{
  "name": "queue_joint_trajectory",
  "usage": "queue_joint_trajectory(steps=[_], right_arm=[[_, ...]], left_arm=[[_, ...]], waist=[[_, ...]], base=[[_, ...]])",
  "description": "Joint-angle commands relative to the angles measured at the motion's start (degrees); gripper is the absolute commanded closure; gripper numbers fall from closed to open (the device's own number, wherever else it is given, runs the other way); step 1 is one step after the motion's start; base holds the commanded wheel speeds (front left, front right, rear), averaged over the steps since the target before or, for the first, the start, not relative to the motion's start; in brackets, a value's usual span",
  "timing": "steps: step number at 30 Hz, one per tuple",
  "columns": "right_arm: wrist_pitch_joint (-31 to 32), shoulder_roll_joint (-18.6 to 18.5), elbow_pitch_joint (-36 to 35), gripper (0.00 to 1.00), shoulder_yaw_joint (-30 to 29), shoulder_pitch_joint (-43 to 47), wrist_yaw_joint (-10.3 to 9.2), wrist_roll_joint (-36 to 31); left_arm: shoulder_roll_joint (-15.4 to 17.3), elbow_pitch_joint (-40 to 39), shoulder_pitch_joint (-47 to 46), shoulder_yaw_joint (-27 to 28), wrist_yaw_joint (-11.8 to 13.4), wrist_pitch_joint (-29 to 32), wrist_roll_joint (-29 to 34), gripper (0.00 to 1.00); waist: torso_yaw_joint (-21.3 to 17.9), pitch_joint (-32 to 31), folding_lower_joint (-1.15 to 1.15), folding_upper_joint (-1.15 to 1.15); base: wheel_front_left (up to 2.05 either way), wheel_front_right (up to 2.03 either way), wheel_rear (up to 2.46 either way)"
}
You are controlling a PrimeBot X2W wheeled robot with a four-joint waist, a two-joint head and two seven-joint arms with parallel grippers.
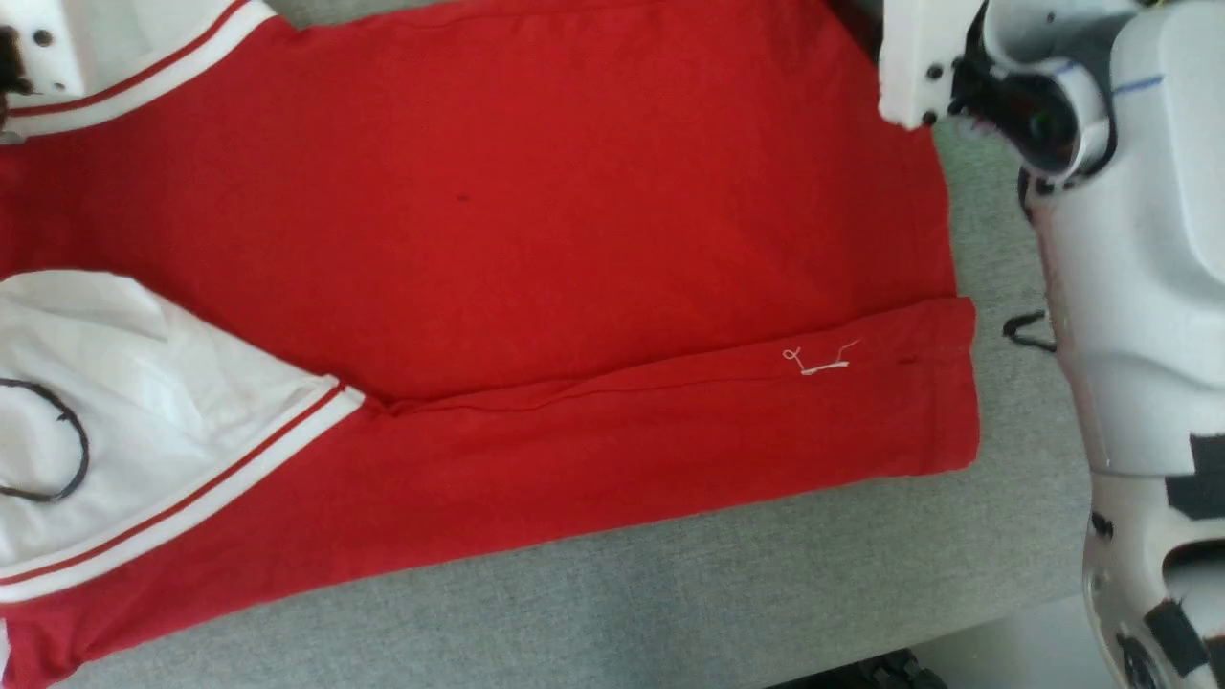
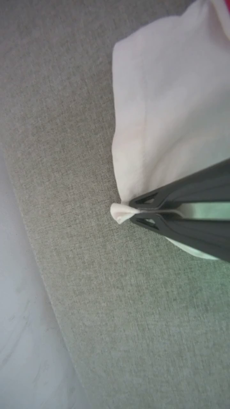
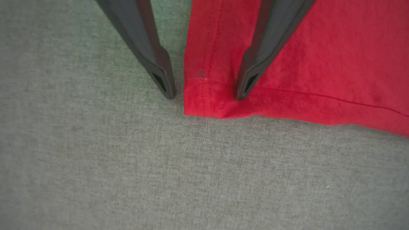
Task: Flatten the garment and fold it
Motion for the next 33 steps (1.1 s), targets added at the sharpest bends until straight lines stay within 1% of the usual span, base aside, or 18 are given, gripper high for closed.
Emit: queue_joint_trajectory(steps=[1,2,4,5,6,7,10,12,16,18,22,25,27,30,33], right_arm=[[2.7,0.1,1.9,0.18,-0.1,-0.6,-0.05,-1.3],[3.8,0.2,2.5,0.50,-0.3,-0.8,-0.05,-1.6],[5.4,0.2,3.3,0.65,-0.3,-1.0,-0.05,-2.1],[5.8,0.2,3.5,0.76,-0.2,-1.0,-0.05,-2.5],[5.8,0.2,3.6,0.95,-0.1,-1.0,-0.05,-3.0],[5.6,0.2,3.6,1.00,0.0,-0.9,-0.05,-3.2],[2.9,0.2,3.0,1.00,0.9,0.1,-0.05,-3.6],[-1.6,0.2,1.8,1.00,1.8,1.4,-0.05,-3.1],[-13.3,-1.0,-0.3,1.00,5.0,5.7,-0.05,-2.0],[-19.4,-1.6,-1.1,1.00,6.6,8.6,-0.05,-0.9],[-30.9,-3.1,-2.0,1.00,8.2,14.7,-0.05,0.8],[-37.4,-4.2,-1.8,1.00,8.1,19.3,-0.05,1.2],[-40.5,-4.9,-1.5,1.00,7.8,22.0,-0.05,1.3],[-43.4,-5.5,-0.7,1.00,6.5,25.4,-0.05,1.5],[-43.7,-6.2,0.4,1.00,5.5,28.4,-0.05,1.8]], left_arm=[[-0.8,1.3,0.2,-0.8,-0.7,-0.5,-0.6,1.00],[-1.0,1.6,0.1,-0.8,-0.9,-1.0,-0.7,1.00],[-1.3,2.1,0.1,-0.9,-1.3,-2.0,-1.0,1.00],[-1.4,2.4,0.1,-0.9,-1.5,-2.6,-1.0,1.00],[-1.5,2.7,0.2,-0.9,-1.7,-3.3,-1.1,1.00],[-1.7,2.9,0.4,-0.9,-1.9,-4.2,-1.2,1.00],[-1.9,3.1,1.0,-0.9,-2.3,-8.4,-0.6,1.00],[-2.0,3.1,2.0,-1.3,-2.8,-12.1,0.1,1.00],[-3.5,2.6,5.9,0.2,-1.9,-22.3,0.0,1.00],[-4.6,2.1,9.1,1.8,-1.5,-27.1,-1.5,1.00],[-6.4,-0.8,16.4,4.0,-0.6,-34.5,-3.8,1.00],[-7.4,-4.0,22.6,5.2,0.4,-38.3,-5.2,1.00],[-7.8,-6.3,27.2,5.9,1.2,-39.8,-6.0,1.00],[-8.0,-9.9,34.4,6.7,2.8,-41.1,-6.8,1.00],[-8.6,-13.3,41.8,6.8,4.0,-41.5,-8.0,1.00]], waist=[[0.7,0.1,0.00,0.00],[0.9,0.0,0.00,0.00],[1.1,-0.1,0.00,0.00],[1.3,-0.3,0.00,0.00],[1.4,-0.5,0.00,0.00],[1.5,-0.8,0.00,0.00],[2.0,-1.7,0.00,0.00],[2.5,-3.0,0.00,0.00],[3.4,-6.8,0.00,0.00],[4.0,-9.1,0.00,0.00],[5.5,-13.8,0.00,0.00],[7.0,-17.3,0.00,0.00],[7.9,-19.4,0.00,0.00],[8.9,-21.8,0.00,0.00],[9.9,-24.0,0.00,0.00]], base=[[0.00,0.00,0.00],[0.00,0.00,0.00],[0.00,0.00,0.00],[0.00,0.00,0.00],[0.00,0.00,0.00],[0.00,0.00,0.00],[0.00,0.00,0.00],[0.00,0.00,0.00],[0.00,0.00,0.00],[0.00,0.00,0.00],[0.00,0.00,0.00],[0.00,0.00,0.00],[0.00,0.00,0.00],[0.00,0.00,0.00],[0.00,0.00,0.00]])
